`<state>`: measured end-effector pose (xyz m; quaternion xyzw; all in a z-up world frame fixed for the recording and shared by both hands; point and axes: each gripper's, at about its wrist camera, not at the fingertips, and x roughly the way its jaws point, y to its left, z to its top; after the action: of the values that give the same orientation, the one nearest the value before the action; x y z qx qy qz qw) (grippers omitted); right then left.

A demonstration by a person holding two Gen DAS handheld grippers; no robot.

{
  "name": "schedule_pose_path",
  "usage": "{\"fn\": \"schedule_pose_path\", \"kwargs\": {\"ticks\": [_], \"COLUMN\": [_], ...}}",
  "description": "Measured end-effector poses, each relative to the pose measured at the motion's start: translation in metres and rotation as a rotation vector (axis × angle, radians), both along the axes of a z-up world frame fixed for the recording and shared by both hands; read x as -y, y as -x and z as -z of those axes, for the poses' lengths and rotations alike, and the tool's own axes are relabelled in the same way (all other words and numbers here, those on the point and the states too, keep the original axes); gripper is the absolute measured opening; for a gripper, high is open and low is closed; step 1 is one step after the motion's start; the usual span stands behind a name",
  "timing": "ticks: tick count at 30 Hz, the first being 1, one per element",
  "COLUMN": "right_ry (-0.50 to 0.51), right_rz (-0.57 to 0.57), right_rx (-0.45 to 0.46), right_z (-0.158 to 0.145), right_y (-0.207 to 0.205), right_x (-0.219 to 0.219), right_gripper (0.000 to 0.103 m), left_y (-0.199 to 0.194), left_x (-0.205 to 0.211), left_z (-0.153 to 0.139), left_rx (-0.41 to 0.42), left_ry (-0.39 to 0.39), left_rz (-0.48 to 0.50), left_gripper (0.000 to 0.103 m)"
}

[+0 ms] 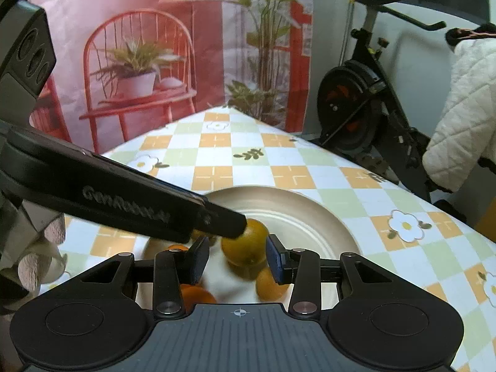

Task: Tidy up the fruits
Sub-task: 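Lower the fruit onto the plate and open the left gripper, then move the left tool down to the yellow-green apple beside the plate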

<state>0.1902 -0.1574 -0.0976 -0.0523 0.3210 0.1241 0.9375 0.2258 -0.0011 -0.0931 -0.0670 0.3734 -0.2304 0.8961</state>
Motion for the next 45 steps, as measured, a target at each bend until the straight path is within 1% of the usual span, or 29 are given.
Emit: {"fn": "schedule_pose_path", "kwargs": {"ticks": [4,8,16,21,29,36,41,45], "right_ry": [-0.022,-0.053,-0.063,-0.071,-0.100,-0.110,-0.130,-0.149], "right_rz": [0.022,0.046,0.057,0.050,0.020,-0.016,-0.017,-0.016], "right_rx": [0.024,0.044,0.053,0.038,-0.009,-0.044,-0.059,-0.068], "right_z": [-0.010,-0.015,-0.011,-0.004,0.007,0.016,0.021,0.025], "right_y": [0.023,0.048,0.089,0.107,0.122,0.128,0.126,0.124], "right_x": [0.005,0.010,0.002,-0.006,-0.018,-0.032,-0.033,-0.031], "right_gripper": [0.037,0.037,0.037,0.037,0.038,0.042,0.042,0.042], "left_y": [0.019,0.039,0.074,0.089,0.105,0.116,0.117,0.116], "left_x": [-0.001,-0.004,-0.014,-0.018,-0.022,-0.018,-0.016,-0.016], "left_z": [-0.012,-0.016,-0.010,-0.007,0.006,0.022,0.025,0.029], "left_rx": [0.032,0.048,0.039,0.035,-0.002,-0.036,-0.047,-0.070], "left_ry": [-0.022,-0.041,-0.039,-0.038,-0.025,-0.053,-0.038,-0.010], "left_rz": [0.001,-0.005,-0.025,-0.026,-0.025,-0.011,0.009,0.023], "left_gripper": [0.043,0.043,0.043,0.043,0.043,0.043,0.043,0.043]}}
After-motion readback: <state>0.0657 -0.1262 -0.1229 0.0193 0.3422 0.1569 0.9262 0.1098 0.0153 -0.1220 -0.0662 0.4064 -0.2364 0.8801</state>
